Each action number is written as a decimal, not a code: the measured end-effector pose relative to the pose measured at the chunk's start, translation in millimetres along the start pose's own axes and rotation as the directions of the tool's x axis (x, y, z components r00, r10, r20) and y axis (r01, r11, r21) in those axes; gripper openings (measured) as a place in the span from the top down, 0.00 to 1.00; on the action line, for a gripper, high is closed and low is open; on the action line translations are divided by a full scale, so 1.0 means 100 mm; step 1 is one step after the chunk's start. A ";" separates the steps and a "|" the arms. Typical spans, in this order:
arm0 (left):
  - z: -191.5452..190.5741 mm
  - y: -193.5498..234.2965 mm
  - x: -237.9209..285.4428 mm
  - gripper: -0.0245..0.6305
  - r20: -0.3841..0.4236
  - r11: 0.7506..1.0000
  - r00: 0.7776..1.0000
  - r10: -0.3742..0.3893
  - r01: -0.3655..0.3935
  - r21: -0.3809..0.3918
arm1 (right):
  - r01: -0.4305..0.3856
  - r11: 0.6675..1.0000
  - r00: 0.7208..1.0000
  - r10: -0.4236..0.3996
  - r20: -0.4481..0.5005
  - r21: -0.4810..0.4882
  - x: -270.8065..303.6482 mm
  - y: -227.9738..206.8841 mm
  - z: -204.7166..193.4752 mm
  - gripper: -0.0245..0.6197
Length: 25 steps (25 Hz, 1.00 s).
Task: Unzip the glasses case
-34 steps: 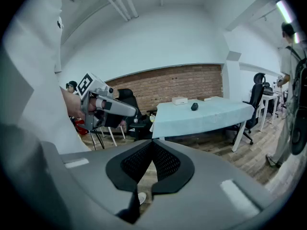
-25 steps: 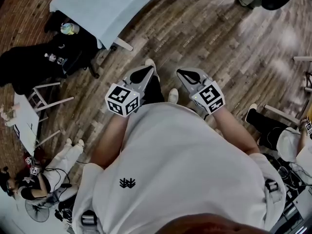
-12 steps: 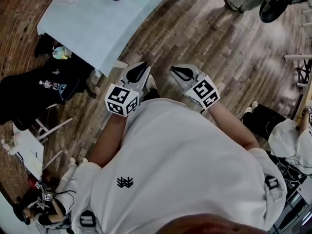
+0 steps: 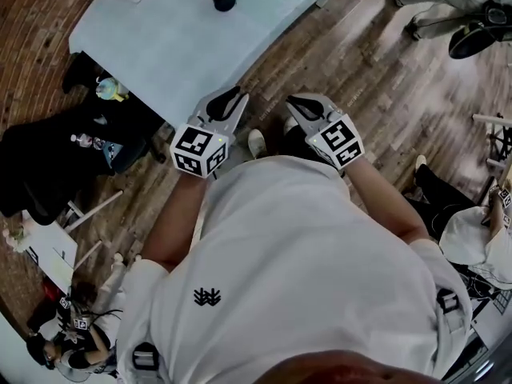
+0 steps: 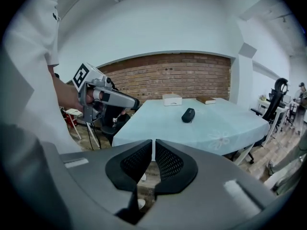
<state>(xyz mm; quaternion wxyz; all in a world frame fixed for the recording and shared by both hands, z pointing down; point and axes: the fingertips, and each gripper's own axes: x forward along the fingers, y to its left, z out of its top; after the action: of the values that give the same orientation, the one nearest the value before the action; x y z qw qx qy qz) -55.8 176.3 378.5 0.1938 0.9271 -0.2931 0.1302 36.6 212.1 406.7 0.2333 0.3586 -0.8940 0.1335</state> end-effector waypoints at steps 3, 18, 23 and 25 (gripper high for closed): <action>0.07 0.36 0.15 0.83 0.002 0.999 0.999 0.049 -0.049 -0.023 | -0.016 1.000 1.000 0.016 0.000 0.012 0.29 -0.30 0.08 0.95; 0.75 1.97 1.42 0.83 -0.097 0.954 0.951 0.295 -0.299 -0.035 | -0.240 0.969 0.966 0.232 -0.111 -0.057 1.77 -1.87 0.36 0.91; 0.67 2.45 1.80 0.83 -0.176 0.936 0.922 0.344 -0.352 -0.012 | -0.284 0.954 0.950 0.267 -0.160 -0.097 2.24 -2.14 0.24 0.90; 0.58 2.63 1.92 0.83 -0.221 0.932 0.909 0.353 -0.362 -0.002 | -0.298 0.949 0.944 0.275 -0.182 -0.109 2.42 -2.13 0.18 0.90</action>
<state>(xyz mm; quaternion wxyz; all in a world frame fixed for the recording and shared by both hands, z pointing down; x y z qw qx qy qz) -52.1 -141.2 469.5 0.2173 0.8337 -0.4376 0.2574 27.5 -86.2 531.0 0.3080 0.1958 -0.9212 0.1346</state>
